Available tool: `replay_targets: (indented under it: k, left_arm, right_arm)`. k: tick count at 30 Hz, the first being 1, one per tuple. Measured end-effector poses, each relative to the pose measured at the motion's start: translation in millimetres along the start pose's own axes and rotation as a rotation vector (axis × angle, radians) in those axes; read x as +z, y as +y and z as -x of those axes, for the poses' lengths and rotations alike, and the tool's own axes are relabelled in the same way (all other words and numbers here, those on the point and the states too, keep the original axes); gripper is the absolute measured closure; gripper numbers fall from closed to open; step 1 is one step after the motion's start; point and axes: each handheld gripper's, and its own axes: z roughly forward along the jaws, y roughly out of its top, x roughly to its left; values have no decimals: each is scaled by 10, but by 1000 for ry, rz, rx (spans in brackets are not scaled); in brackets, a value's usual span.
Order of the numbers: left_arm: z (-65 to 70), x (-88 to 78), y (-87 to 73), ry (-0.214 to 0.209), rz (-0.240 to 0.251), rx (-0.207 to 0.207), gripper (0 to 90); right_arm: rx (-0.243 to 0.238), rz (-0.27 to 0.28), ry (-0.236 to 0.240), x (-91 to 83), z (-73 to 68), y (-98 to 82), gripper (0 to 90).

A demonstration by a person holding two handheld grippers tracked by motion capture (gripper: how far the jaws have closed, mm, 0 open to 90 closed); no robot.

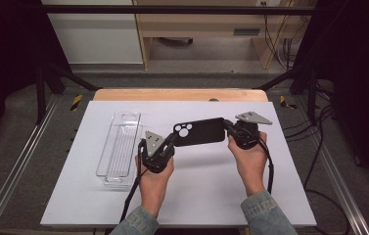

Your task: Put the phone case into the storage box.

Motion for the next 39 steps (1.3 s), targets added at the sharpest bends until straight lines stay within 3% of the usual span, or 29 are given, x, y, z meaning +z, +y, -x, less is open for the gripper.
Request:
replay_targets:
  k: [9,25,39]
  left_arm:
    - [-32,0,39,10,6,35,854]
    - [-132,25,82,47,12,57,861]
    - [-264,47,75,73,4,43,861]
  right_arm:
    - [7,-3,6,9,-21,-28,874]
    - [5,-6,43,30,-60,-46,841]
    - [-24,28,94,-26,-119,-60,542]
